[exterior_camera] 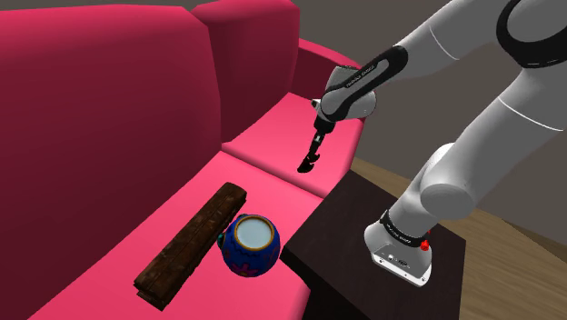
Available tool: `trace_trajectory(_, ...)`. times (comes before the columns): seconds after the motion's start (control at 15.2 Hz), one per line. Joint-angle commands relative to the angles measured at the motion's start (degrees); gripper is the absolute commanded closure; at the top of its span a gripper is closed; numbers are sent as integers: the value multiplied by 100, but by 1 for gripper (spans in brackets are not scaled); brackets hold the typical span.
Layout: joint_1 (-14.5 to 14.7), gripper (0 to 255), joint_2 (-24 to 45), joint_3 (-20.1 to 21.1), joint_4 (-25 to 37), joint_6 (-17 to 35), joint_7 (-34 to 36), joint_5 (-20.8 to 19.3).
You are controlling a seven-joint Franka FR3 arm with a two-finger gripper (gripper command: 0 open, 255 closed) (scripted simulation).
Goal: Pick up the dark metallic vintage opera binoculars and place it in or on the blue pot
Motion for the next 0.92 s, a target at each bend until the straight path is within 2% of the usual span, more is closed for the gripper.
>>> trace_trajectory(0.0, -28, 255, -200, 7, 11, -200, 117, -143)
trace_trajectory(0.86, -184, 255, -1194, 123, 281, -1427, 516, -599)
